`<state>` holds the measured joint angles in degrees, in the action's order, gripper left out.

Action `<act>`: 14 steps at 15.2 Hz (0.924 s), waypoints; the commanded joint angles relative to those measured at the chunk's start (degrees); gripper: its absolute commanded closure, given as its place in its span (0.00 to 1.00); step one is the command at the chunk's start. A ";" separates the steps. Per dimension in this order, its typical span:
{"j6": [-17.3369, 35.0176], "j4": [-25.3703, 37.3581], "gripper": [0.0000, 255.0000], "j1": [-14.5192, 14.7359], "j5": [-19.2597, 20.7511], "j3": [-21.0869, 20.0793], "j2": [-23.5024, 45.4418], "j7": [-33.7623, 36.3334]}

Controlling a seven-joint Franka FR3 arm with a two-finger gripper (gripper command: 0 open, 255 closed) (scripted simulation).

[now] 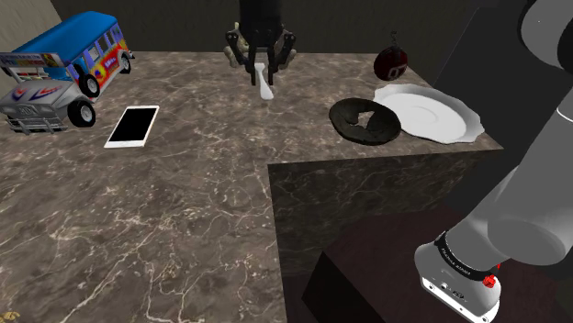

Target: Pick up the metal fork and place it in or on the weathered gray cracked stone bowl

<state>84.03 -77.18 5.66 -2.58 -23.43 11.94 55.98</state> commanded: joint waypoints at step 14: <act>1.00 -25.34 1.00 -6.20 -7.62 5.30 -24.52 -11.59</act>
<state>84.52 -98.55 -0.14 -9.32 -18.98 -9.15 45.92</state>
